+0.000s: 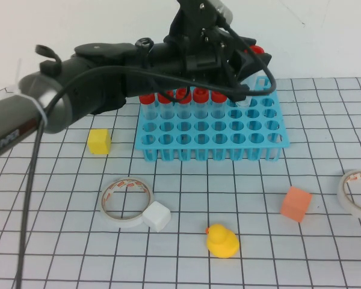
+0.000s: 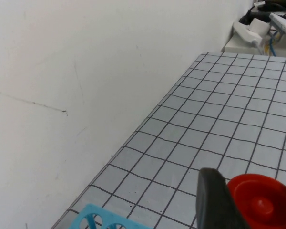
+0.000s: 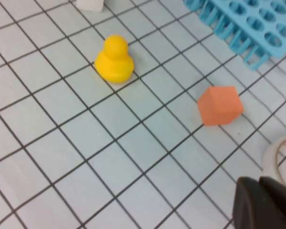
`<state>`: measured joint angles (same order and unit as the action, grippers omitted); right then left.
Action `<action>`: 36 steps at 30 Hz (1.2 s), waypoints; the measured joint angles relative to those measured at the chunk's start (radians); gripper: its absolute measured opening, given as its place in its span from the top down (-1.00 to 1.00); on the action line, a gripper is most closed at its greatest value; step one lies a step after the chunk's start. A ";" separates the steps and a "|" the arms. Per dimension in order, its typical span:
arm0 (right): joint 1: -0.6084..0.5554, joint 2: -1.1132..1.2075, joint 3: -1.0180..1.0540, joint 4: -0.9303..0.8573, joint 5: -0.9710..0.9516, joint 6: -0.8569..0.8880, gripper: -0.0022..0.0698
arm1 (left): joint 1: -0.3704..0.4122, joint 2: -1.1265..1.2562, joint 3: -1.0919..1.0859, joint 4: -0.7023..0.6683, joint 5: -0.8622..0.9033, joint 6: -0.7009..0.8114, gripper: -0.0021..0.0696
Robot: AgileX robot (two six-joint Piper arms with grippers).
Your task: Place the test tubes
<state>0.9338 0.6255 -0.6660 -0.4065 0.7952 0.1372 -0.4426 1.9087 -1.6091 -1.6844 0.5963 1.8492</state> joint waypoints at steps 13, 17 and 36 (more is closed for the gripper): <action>0.000 -0.001 0.016 -0.004 0.020 0.029 0.93 | 0.000 0.025 -0.027 -0.002 -0.094 -0.027 0.21; 0.000 -0.001 0.016 -0.004 0.020 0.029 0.93 | 0.000 0.025 -0.027 -0.013 -0.209 -0.113 0.21; 0.000 -0.001 0.016 -0.004 0.024 0.031 0.94 | -0.063 0.027 -0.145 0.854 -0.337 -1.264 0.21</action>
<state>0.9338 0.6244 -0.6504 -0.4104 0.8193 0.1678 -0.5056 1.9360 -1.7544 -0.8308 0.2589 0.5850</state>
